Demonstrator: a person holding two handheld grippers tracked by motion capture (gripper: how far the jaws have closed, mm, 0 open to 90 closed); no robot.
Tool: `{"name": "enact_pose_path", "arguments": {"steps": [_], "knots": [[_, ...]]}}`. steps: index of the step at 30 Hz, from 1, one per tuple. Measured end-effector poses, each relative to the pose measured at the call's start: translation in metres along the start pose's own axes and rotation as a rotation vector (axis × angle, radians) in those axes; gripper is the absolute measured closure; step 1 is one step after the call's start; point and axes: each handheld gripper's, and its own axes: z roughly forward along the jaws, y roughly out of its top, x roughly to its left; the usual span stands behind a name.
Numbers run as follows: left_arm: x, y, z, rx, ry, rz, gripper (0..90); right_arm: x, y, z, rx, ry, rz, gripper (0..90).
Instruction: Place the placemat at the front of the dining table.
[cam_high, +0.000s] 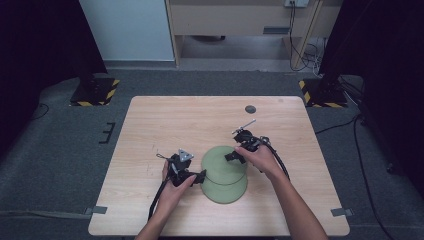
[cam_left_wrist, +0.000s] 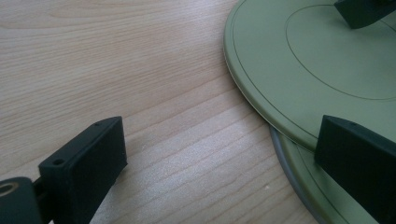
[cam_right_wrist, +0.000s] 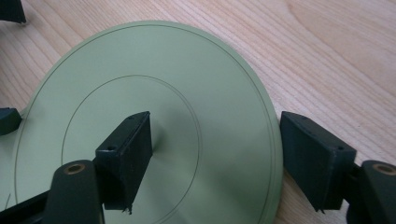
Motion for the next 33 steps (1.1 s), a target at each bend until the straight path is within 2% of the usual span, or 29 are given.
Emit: {"name": "enact_pose_path", "arguments": {"steps": [11,33], "knots": [[0.0,0.0,0.0,0.002,0.003,0.001,0.9,0.004,0.002,-0.017,-0.046,-0.003,0.001,31.9],[0.0,0.001,0.0,0.006,0.011,0.001,0.1,0.005,0.002,-0.029,-0.086,0.005,-0.012,41.5]]}}
